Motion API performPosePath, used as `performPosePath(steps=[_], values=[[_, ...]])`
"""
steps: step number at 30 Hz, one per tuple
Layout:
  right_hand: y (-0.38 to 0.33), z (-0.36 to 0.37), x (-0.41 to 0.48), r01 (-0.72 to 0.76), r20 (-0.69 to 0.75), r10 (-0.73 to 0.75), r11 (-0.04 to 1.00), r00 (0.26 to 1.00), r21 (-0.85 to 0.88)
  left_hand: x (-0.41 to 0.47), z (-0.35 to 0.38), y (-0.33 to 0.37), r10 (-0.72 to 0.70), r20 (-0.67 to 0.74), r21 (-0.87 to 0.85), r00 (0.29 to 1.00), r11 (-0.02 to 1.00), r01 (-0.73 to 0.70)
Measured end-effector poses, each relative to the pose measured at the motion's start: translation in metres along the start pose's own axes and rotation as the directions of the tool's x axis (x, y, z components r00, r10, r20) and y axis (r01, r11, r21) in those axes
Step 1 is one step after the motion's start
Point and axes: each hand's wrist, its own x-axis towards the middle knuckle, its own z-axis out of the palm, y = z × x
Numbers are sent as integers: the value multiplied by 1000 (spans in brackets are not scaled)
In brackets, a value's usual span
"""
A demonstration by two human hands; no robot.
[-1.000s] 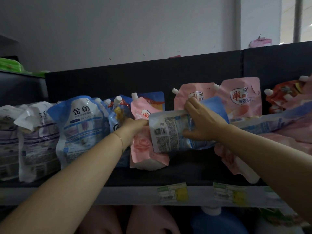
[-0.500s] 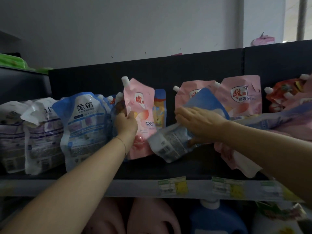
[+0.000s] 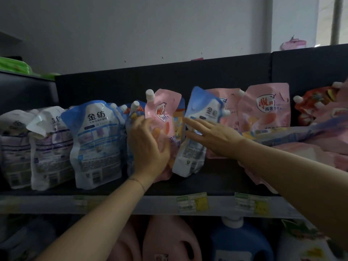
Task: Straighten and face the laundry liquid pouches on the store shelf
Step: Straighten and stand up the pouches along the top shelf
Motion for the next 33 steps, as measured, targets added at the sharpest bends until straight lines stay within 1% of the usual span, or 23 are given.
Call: performPosePath(steps=[2, 4, 7, 9, 11, 12, 14, 15, 18, 21, 25, 27, 28, 30, 31, 33], values=[[2, -4, 6, -56, 34, 55, 997, 998, 48, -7, -4, 8, 102, 67, -56, 992, 994, -99], [2, -6, 16, -108, 12, 107, 992, 994, 61, -12, -3, 14, 169, 153, -102, 974, 983, -155], [-6, 1, 37, -232, -33, 237, 966, 971, 117, -17, 2, 22, 146, 309, -120, 940, 986, -113], [-14, 4, 49, -366, -11, 371, 921, 929, 133, -20, 6, 28, 118, 384, -88, 916, 992, -91], [-19, 4, 51, -478, 46, 478, 859, 877, 184, -22, 8, 33, 89, 414, -46, 906, 996, -76], [-20, 5, 49, -495, 100, 485, 844, 869, 205, -23, 9, 35, 64, 422, -35, 904, 998, -54], [-21, 9, 43, -474, 230, 426, 850, 875, 231, -26, 10, 41, 33, 441, -26, 897, 999, -24], [-21, 9, 40, -477, 275, 407, 836, 871, 273, -27, 10, 43, 26, 450, -22, 893, 1000, -18], [-19, 1, 30, -488, 283, 400, 764, 872, 423, -28, 11, 44, 1, 487, -35, 873, 999, 19], [-15, -13, 20, -442, 316, 329, 790, 890, 424, -25, 16, 42, -54, 528, -88, 848, 989, 119], [-10, -23, 9, -416, 382, 268, 825, 884, 383, -23, 26, 40, -115, 544, -66, 831, 982, 179], [-7, -23, 1, -412, 393, 258, 827, 883, 383, -25, 30, 41, -140, 525, -21, 840, 984, 177], [-5, -23, -3, -409, 391, 255, 828, 884, 385, -26, 31, 42, -140, 508, 21, 850, 988, 151], [0, -22, -12, -410, 392, 253, 822, 885, 395, -28, 31, 45, -124, 457, 94, 881, 991, 90], [4, -21, -17, -420, 406, 255, 815, 878, 398, -29, 31, 46, -122, 418, 111, 900, 990, 82], [10, -21, -26, -443, 445, 255, 806, 858, 392, -27, 28, 52, -189, 338, 102, 922, 981, 164]])
